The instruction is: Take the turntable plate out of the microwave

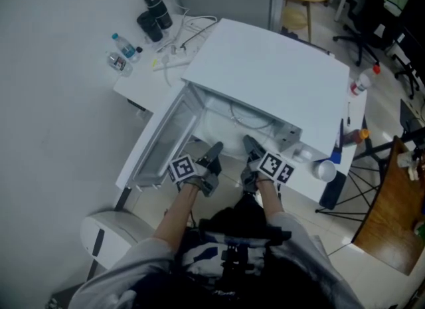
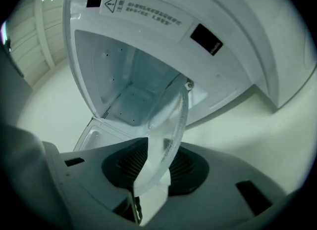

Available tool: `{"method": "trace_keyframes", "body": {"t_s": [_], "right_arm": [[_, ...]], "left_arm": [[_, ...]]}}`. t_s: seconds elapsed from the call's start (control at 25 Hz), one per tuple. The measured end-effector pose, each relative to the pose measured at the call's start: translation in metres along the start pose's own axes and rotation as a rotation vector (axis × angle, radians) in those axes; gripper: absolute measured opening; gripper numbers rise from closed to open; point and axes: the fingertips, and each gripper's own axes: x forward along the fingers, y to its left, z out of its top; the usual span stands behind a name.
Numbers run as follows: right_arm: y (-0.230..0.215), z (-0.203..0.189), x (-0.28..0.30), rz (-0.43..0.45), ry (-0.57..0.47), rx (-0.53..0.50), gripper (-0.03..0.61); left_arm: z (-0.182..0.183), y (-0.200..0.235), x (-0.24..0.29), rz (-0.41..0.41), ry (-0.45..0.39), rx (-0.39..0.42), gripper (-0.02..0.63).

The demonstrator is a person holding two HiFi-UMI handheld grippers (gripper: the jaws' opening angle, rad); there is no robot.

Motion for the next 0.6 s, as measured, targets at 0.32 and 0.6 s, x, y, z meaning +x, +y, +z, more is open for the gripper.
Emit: {"method": "trace_keyframes", "body": {"t_s": [0.32,0.6], "right_arm": [[0.0,-0.001,-0.006,0.049,-0.022,0.01,0.058],[-0.005,-0.005,-0.01,0.057,-0.009,0.037,0.055]], "left_arm": [[-0.008,0.01,0.004,-0.02,0.03,0.035,0.064],[0.011,0.018,0.02,-0.069,-0.055,-0.042,0.064]]}}
